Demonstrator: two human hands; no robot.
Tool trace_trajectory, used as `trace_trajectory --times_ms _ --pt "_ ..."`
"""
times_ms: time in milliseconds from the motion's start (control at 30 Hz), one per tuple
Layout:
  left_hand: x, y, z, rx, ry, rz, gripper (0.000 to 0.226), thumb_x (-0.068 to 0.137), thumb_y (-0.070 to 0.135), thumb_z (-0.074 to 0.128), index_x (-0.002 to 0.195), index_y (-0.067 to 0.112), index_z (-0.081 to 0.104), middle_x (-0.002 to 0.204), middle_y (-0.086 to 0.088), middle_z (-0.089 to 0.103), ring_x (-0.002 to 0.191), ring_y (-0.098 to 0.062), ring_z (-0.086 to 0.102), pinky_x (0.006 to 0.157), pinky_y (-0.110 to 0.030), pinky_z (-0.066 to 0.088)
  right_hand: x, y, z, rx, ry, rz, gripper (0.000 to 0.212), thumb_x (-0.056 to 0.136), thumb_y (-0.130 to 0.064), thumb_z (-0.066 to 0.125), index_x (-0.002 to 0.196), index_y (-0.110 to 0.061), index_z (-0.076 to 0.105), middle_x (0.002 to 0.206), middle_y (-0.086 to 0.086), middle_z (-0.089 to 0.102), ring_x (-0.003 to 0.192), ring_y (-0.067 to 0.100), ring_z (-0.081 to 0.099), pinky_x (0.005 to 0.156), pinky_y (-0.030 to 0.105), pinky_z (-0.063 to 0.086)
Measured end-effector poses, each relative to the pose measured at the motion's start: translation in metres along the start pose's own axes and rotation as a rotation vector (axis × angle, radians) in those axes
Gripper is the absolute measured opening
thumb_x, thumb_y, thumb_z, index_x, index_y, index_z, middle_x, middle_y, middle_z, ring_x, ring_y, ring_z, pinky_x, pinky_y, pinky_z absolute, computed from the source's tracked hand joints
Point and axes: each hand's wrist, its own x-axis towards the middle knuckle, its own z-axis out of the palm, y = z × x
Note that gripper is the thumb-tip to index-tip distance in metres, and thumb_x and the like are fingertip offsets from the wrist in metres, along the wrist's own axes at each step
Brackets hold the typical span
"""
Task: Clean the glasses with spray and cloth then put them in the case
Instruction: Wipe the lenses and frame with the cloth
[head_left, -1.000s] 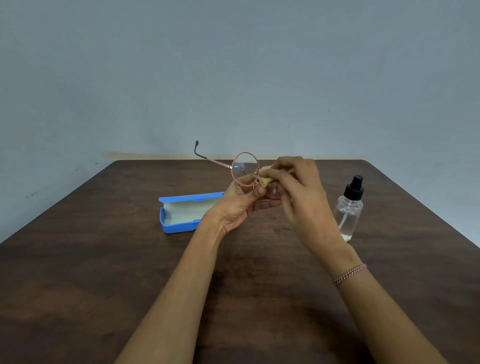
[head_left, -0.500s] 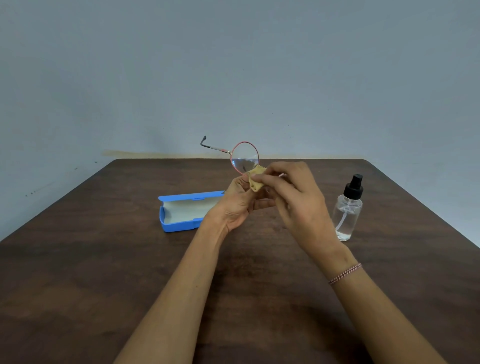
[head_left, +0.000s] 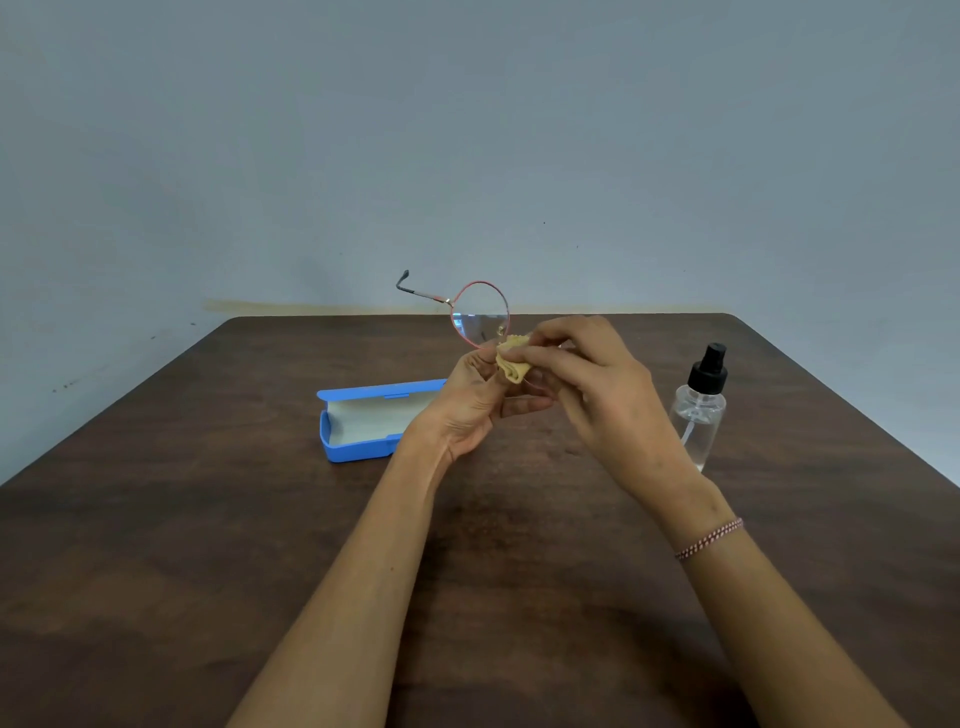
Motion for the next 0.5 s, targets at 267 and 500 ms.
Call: trace_trajectory --times_ms 267,500 --pt "-0.001 0.006 0.001 -0.186 -0.074 0.100 0.049 0.046 0.044 0.085 0.092 0.029 0.075 0.081 0.005 0.073 0.070 -0.007 0.069 0.061 -0.022 0.056 0.000 0.009 -0.003 -0.041 -0.023 -0.023 0.024 0.086 -0.008 0.056 0.107 -0.007 0.068 0.101 0.004 0.058 0.094 0.015 0.050 0.083 0.013 0.039" --pt "-0.002 0.008 0.011 -0.135 -0.081 0.039 0.083 0.040 0.054 0.085 0.110 0.019 0.058 0.084 -0.002 0.074 0.077 -0.017 0.072 0.059 -0.023 0.057 -0.001 0.010 -0.004 -0.171 0.171 0.123 0.032 0.083 0.006 0.060 0.113 -0.004 0.066 0.100 0.012 0.059 0.094 0.017 0.048 0.082 0.009 0.035"
